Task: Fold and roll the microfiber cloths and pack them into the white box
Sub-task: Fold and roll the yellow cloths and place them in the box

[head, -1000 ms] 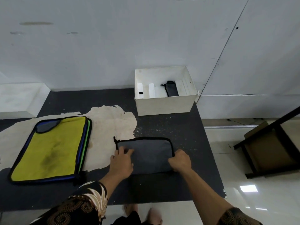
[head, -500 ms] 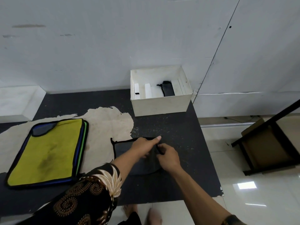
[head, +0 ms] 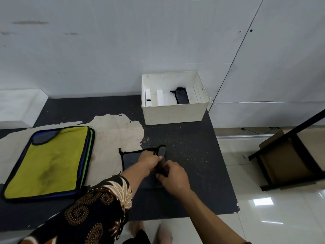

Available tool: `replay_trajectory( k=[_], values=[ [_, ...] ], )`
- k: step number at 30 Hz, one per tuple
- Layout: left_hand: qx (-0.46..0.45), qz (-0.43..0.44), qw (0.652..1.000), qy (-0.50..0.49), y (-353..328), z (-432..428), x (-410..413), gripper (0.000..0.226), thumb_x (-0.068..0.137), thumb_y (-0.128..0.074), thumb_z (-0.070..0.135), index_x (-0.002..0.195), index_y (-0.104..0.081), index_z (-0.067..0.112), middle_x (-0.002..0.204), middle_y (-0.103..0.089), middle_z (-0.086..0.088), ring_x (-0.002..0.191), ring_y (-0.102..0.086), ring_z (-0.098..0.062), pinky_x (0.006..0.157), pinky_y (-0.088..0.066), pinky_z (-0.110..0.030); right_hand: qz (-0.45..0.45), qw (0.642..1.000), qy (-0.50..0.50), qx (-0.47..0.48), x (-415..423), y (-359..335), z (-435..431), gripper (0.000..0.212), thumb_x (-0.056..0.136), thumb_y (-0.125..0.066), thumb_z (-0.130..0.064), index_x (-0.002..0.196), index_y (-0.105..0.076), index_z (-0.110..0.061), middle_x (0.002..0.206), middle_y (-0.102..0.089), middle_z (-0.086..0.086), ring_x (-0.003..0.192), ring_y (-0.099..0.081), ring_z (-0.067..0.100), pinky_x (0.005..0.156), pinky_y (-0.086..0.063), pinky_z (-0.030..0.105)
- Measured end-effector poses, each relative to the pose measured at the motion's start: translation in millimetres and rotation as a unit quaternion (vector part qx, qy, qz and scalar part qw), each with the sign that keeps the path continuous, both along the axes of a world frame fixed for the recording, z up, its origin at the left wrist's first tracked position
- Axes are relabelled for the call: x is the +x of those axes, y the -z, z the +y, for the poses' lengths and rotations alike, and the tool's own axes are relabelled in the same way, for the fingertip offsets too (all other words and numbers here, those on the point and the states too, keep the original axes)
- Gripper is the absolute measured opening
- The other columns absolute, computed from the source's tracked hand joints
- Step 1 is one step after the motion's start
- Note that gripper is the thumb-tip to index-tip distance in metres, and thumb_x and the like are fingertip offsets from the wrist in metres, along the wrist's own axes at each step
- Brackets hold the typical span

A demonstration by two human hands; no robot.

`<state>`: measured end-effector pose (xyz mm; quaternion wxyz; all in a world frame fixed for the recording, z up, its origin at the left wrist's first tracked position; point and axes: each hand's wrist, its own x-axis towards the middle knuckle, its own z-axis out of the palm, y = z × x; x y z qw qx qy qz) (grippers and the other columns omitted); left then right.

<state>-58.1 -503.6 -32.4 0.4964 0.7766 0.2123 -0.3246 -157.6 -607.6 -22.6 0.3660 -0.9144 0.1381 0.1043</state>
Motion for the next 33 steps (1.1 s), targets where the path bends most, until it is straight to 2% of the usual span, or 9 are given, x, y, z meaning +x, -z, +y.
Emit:
replay_trajectory(
  k=[5, 9, 13, 16, 20, 23, 26, 29, 33],
  values=[
    [0.037, -0.078, 0.996, 0.028, -1.1, 17.5, 7.2, 0.011, 0.090, -0.066, 0.017, 0.093, -0.070, 0.007, 0.098, -0.070, -0.012, 0.096, -0.064, -0.027, 0.089, -0.054, -0.040, 0.019, 0.999, -0.041, 0.023, 7.6, -4.3, 14.6, 0.029, 0.086, -0.065, -0.025, 0.115, -0.062, -0.021, 0.112, -0.068, 0.002, 0.103, -0.064, 0.024, 0.085, -0.053, 0.040],
    [0.045, -0.102, 0.993, 0.021, -4.8, 46.4, 12.9, 0.010, 0.090, -0.066, 0.017, 0.083, -0.064, 0.010, 0.095, -0.068, -0.013, 0.095, -0.063, -0.028, 0.088, -0.053, -0.039, 0.014, 0.996, -0.079, 0.027, 16.1, -8.2, 37.1, 0.032, 0.088, -0.063, -0.021, 0.119, -0.061, -0.019, 0.115, -0.068, 0.006, 0.105, -0.063, 0.027, 0.083, -0.052, 0.037],
    [0.061, -0.098, 0.993, 0.008, 0.4, 82.8, 17.7, 0.014, 0.087, -0.067, 0.021, 0.080, -0.064, 0.010, 0.089, -0.068, -0.014, 0.091, -0.065, -0.032, 0.080, -0.053, -0.040, 0.012, 0.994, -0.107, 0.021, 23.4, -7.9, 63.5, 0.030, 0.088, -0.062, -0.021, 0.117, -0.062, -0.018, 0.111, -0.069, 0.007, 0.102, -0.063, 0.028, 0.082, -0.053, 0.038],
    [0.057, -0.077, 0.995, -0.007, 10.9, 108.7, 24.2, 0.018, 0.080, -0.068, 0.027, 0.081, -0.065, 0.008, 0.088, -0.069, -0.016, 0.089, -0.067, -0.035, 0.081, -0.058, -0.050, 0.025, 0.990, -0.138, 0.007, 25.9, -2.7, 84.7, 0.024, 0.090, -0.059, -0.020, 0.113, -0.064, -0.016, 0.107, -0.070, 0.007, 0.099, -0.063, 0.028, 0.077, -0.050, 0.035],
    [0.061, -0.061, 0.996, 0.013, 20.8, 126.9, 28.5, 0.010, 0.084, -0.069, 0.023, 0.084, -0.066, 0.014, 0.096, -0.070, -0.015, 0.095, -0.065, -0.035, 0.087, -0.055, -0.047, 0.037, 0.985, -0.168, -0.014, 25.0, 5.1, 107.9, 0.018, 0.092, -0.054, -0.016, 0.103, -0.068, -0.018, 0.103, -0.071, 0.003, 0.093, -0.064, 0.022, 0.074, -0.050, 0.032],
    [0.057, -0.030, 0.995, 0.070, 32.0, 132.3, 27.1, 0.043, 0.068, -0.076, 0.032, 0.108, -0.068, 0.017, 0.112, -0.070, -0.009, 0.102, -0.065, -0.029, 0.094, -0.053, -0.044, 0.039, 0.984, -0.168, -0.036, 19.8, 8.4, 116.2, 0.016, 0.092, -0.054, -0.017, 0.104, -0.065, -0.018, 0.103, -0.069, 0.003, 0.090, -0.064, 0.022, 0.072, -0.050, 0.031],
    [0.090, -0.036, 0.986, 0.133, 18.4, 130.8, 22.0, 0.079, 0.069, -0.082, 0.028, 0.138, -0.047, 0.013, 0.132, -0.059, -0.007, 0.120, -0.056, -0.028, 0.101, -0.048, -0.041, 0.029, 0.989, -0.124, -0.078, 16.3, 10.5, 112.3, 0.015, 0.091, -0.055, -0.020, 0.104, -0.063, -0.017, 0.105, -0.066, 0.006, 0.091, -0.063, 0.025, 0.073, -0.051, 0.035],
    [0.120, -0.036, 0.976, 0.176, 7.5, 129.6, 18.7, 0.073, 0.076, -0.078, 0.016, 0.136, -0.039, 0.008, 0.128, -0.056, -0.013, 0.115, -0.055, -0.031, 0.092, -0.052, -0.040, 0.004, 0.986, -0.093, -0.135, 13.6, 8.8, 101.4, 0.019, 0.089, -0.060, -0.025, 0.106, -0.059, -0.018, 0.109, -0.060, 0.004, 0.097, -0.059, 0.024, 0.076, -0.051, 0.035],
    [0.098, -0.011, 0.981, 0.166, 1.9, 133.2, 16.2, 0.074, 0.081, -0.074, 0.016, 0.139, -0.030, 0.011, 0.122, -0.055, -0.013, 0.108, -0.057, -0.029, 0.066, -0.053, -0.033, -0.021, 0.967, -0.163, -0.193, 12.1, 10.8, 98.6, 0.039, 0.085, -0.068, -0.034, 0.118, -0.055, -0.019, 0.120, -0.050, 0.003, 0.112, -0.049, 0.023, 0.086, -0.050, 0.033]
  ],
)
